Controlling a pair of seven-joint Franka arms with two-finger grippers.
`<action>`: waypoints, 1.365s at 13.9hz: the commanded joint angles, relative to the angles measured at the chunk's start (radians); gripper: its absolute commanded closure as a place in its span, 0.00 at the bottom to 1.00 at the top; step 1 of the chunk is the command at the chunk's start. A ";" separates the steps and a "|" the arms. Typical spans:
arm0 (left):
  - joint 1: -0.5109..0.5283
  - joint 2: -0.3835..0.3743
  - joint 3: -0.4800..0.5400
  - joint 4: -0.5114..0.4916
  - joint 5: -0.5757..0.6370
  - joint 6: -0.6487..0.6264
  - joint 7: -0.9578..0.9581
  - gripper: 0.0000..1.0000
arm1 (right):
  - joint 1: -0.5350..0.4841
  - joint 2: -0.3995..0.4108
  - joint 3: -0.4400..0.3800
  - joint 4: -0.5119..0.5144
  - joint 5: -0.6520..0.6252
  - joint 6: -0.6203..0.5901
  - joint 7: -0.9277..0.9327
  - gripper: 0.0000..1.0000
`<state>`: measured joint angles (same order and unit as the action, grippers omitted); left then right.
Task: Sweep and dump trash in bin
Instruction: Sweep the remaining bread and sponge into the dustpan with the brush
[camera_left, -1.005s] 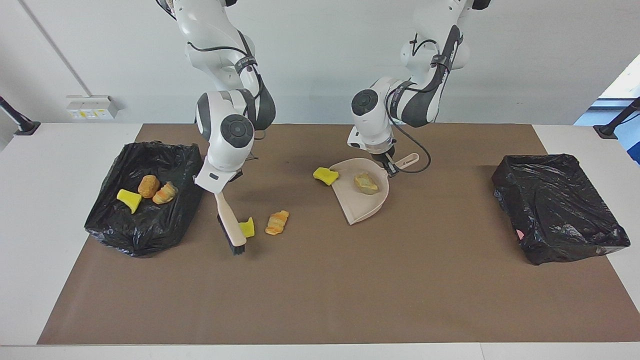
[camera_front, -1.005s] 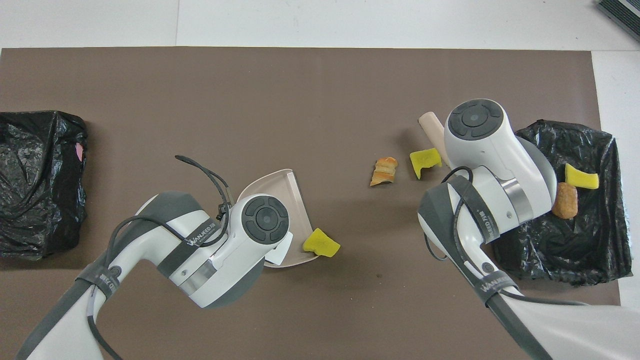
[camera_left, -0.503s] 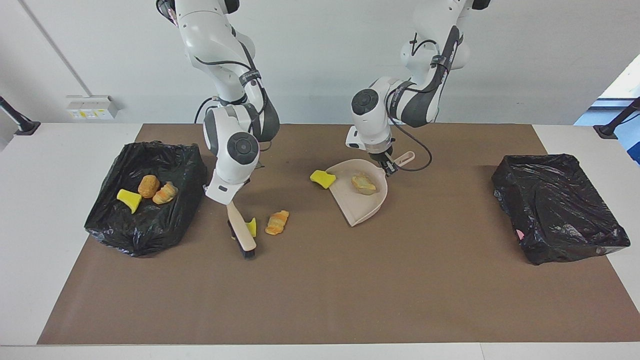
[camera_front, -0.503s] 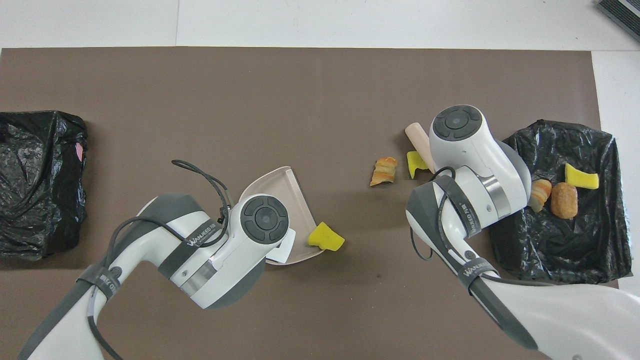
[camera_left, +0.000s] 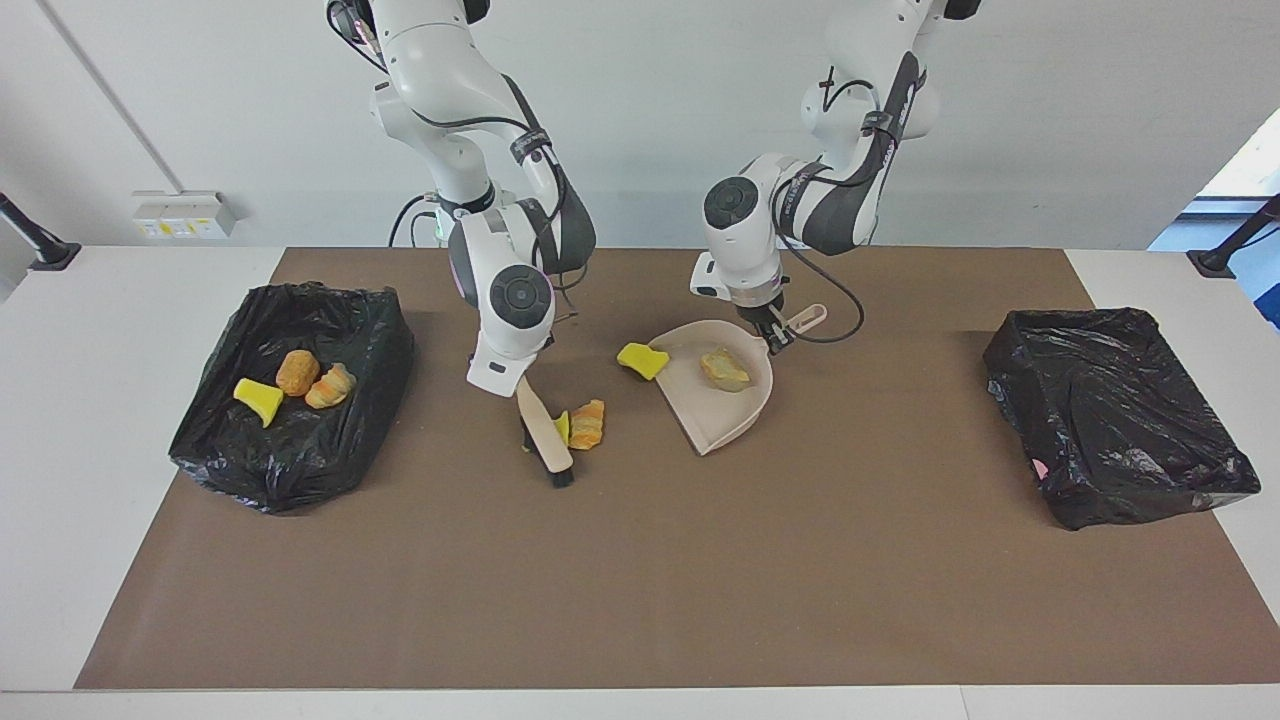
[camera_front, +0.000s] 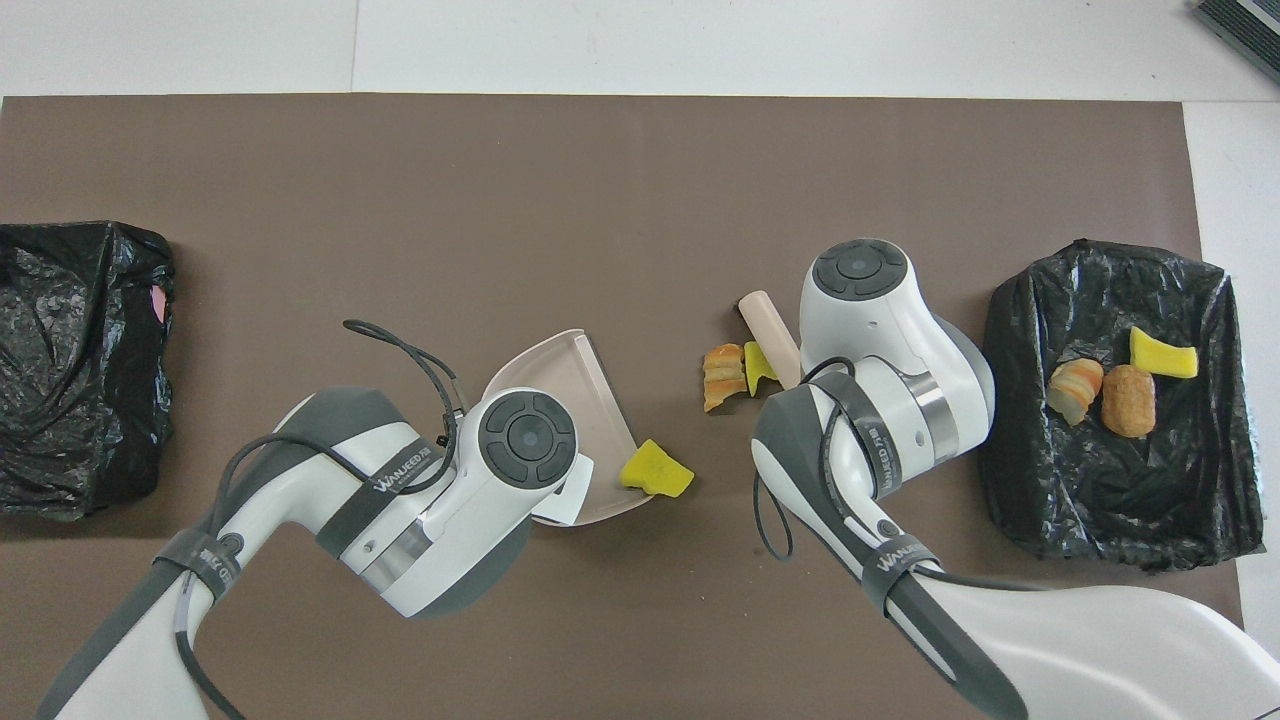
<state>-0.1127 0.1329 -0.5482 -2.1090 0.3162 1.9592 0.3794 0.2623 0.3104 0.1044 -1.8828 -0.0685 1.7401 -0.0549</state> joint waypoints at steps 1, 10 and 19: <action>0.002 -0.021 0.001 -0.026 -0.012 0.029 -0.008 1.00 | 0.021 -0.022 0.003 -0.038 0.122 -0.008 -0.008 1.00; 0.004 -0.019 0.002 -0.026 -0.012 0.046 -0.008 1.00 | 0.124 -0.039 0.003 -0.065 0.487 0.022 0.081 1.00; 0.011 -0.016 0.002 -0.026 -0.012 0.056 0.045 1.00 | 0.183 -0.044 0.001 -0.067 0.633 0.079 0.121 1.00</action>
<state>-0.1119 0.1336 -0.5457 -2.1133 0.3153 1.9832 0.3929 0.4463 0.2886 0.1068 -1.9299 0.5522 1.7924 0.0668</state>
